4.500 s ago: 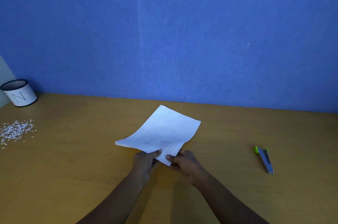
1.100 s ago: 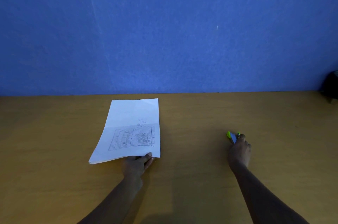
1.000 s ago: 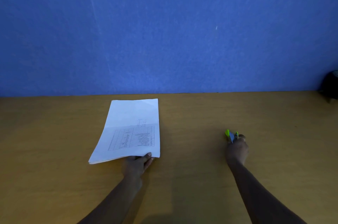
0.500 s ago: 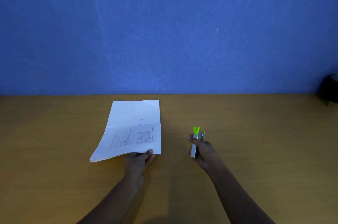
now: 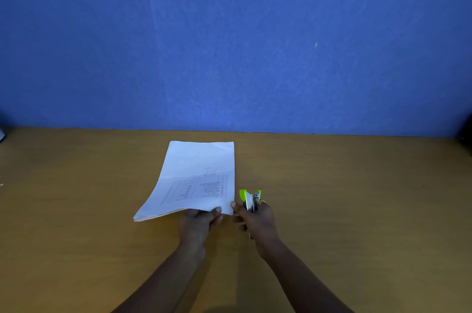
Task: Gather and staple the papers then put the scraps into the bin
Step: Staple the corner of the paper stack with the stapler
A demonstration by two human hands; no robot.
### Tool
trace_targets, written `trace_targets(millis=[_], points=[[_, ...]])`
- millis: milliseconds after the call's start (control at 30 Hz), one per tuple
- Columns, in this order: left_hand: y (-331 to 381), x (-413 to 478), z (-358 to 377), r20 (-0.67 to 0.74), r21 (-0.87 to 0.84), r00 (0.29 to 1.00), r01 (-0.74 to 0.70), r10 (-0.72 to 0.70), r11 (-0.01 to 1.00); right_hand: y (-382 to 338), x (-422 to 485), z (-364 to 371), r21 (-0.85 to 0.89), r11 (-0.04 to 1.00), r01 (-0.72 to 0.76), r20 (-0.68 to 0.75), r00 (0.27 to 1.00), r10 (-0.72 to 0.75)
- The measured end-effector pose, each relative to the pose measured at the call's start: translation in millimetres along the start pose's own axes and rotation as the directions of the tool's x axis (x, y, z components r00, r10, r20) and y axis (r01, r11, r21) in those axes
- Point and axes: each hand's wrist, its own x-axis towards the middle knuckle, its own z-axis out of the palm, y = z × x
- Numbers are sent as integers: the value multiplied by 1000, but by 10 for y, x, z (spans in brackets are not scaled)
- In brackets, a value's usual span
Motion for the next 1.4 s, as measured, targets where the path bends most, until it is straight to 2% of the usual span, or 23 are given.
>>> trace_targets(millis=[267, 667, 833, 1067, 1400], points=[[-32, -12, -11, -16, -19, 999, 32, -32, 999, 21, -13, 27, 101, 994, -46, -7, 999, 47], [5, -30, 15, -3, -27, 998, 60, -60, 998, 44, -2, 57, 70, 996, -49, 1, 999, 50], [50, 0, -12, -19, 6, 999, 36, -36, 999, 24, -72, 34, 46, 995, -85, 111, 991, 80], [69, 27, -21, -11, 5, 998, 61, -61, 998, 28, -171, -54, 22, 988, -152, 327, 935, 137], [88, 44, -56, 4, 20, 997, 78, -78, 997, -10, -160, -28, 73, 969, -234, 400, 897, 187]])
